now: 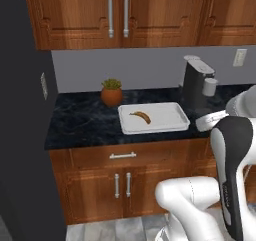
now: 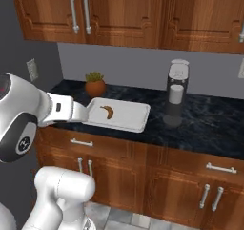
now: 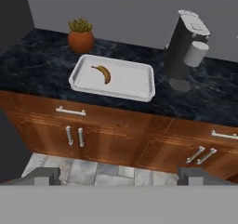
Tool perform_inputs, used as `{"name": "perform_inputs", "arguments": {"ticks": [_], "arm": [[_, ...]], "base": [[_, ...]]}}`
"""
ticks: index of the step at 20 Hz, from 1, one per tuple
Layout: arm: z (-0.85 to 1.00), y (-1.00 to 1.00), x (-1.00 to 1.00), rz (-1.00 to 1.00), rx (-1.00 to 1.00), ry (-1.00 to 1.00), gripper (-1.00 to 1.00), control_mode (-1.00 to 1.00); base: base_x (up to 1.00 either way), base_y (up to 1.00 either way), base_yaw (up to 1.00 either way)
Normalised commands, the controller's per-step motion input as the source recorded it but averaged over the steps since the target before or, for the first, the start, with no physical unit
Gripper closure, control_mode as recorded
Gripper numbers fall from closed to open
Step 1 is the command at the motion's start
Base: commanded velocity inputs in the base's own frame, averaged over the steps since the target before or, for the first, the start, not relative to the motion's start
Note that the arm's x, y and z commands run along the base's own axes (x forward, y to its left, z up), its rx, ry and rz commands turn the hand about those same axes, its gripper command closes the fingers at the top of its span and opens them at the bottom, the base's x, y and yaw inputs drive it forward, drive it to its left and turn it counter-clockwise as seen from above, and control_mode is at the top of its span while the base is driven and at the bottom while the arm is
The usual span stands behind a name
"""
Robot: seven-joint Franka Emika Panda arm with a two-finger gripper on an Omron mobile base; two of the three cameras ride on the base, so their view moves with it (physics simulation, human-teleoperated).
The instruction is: Pick the banana and peach from the fridge and place them inside the tupperware on the counter.
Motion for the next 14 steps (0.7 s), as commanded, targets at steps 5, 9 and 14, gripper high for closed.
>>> {"name": "perform_inputs", "arguments": {"ticks": [5,9,14], "arm": [[0.0,0.0,0.0,0.0,0.0,0.0,-1.0,1.0],[0.0,0.0,0.0,0.0,0.0,0.0,-1.0,1.0],[0.0,0.0,0.0,0.0,0.0,0.0,-1.0,1.0]], "base": [[-0.72,-0.96,-0.05],[-0.11,-1.0,-0.01],[0.0,-0.91,0.0]]}}
